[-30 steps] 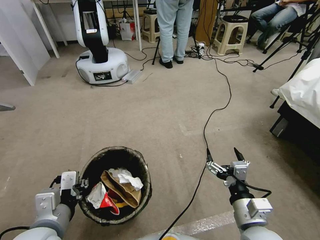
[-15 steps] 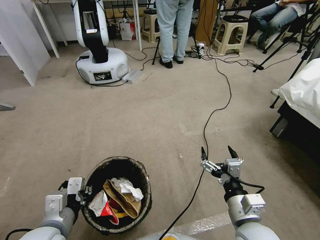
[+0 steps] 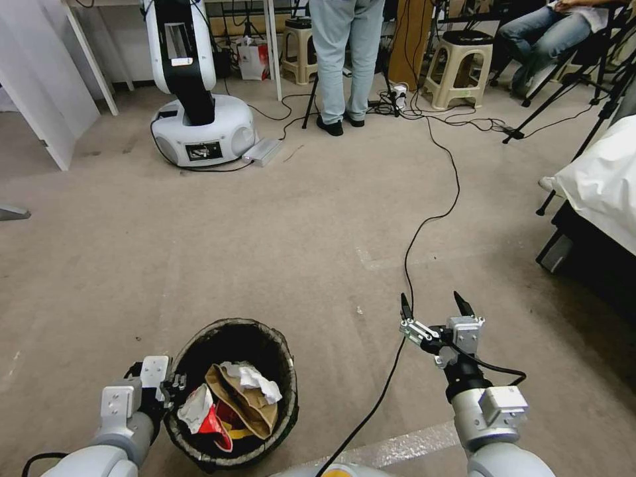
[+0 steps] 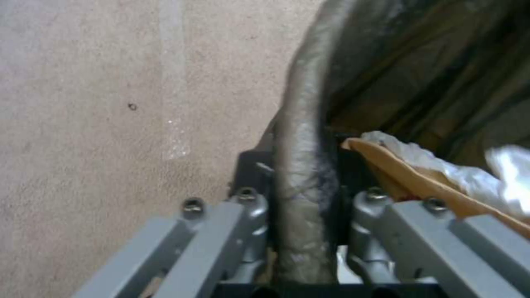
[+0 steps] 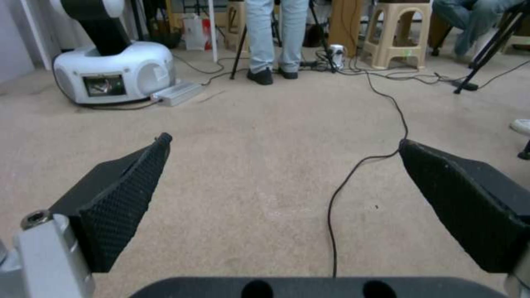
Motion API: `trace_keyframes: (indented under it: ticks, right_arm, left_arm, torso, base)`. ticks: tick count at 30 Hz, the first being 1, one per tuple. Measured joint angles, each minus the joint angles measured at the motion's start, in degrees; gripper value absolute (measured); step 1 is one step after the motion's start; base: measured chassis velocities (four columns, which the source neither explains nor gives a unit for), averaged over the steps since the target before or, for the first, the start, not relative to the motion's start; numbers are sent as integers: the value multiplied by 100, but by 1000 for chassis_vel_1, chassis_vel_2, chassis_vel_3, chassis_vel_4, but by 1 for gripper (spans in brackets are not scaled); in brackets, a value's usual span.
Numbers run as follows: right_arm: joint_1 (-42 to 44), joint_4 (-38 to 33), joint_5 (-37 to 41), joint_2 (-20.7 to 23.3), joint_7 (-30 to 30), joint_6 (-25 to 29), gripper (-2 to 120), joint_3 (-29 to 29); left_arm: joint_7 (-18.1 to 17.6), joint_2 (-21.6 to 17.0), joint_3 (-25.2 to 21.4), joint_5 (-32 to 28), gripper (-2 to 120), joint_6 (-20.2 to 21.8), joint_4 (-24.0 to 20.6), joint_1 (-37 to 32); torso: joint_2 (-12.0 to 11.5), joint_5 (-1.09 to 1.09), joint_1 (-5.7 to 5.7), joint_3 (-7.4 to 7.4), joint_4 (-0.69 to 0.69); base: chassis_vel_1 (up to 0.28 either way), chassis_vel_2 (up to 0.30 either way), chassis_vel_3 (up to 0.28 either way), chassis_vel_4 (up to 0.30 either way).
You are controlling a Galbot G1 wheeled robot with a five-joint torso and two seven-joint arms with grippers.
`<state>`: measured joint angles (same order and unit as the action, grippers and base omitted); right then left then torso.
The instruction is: Pick up the trash bin, then pick up the garbage from the floor and place it into the trash bin.
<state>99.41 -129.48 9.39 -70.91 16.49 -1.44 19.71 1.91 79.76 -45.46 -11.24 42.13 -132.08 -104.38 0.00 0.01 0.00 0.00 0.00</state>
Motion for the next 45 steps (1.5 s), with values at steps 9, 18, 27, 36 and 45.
trace_keyframes:
  ticks: [9,18,27,36,45]
  right_arm:
    - [-8,2,-6,4,2,0,100,-50]
    - [-8,-20,-8,15,6,-3,100,-43]
    - [-7,-66,-4,11,17,-7,100,-35]
    - [226,-92,-186,-32,-130,292,100,248]
    - [703,-215,-254,-178,-235,619,100,683]
  left_arm:
    - [-22,19,-37,-90,60,1,-72,85]
    - [-77,35,-221,-376,95,1,-295,123]
    - [-639,151,-383,-1094,100,0,-604,101]
    - [-996,560,-602,-850,100,-2289,-851,-392]
    - [-874,785,-346,-306,100,-3566,-931,-605]
  torso:
    - [0,-1,0,0,0]
    - [0,0,0,0,0]
    - [0,-1,0,0,-1]
    - [0,1,0,0,2]
    - [0,-1,0,0,-3]
  base:
    - [0,0,0,0]
    - [0,0,0,0]
    - [0,0,0,0]
    - [0,0,0,0]
    - [0,0,0,0]
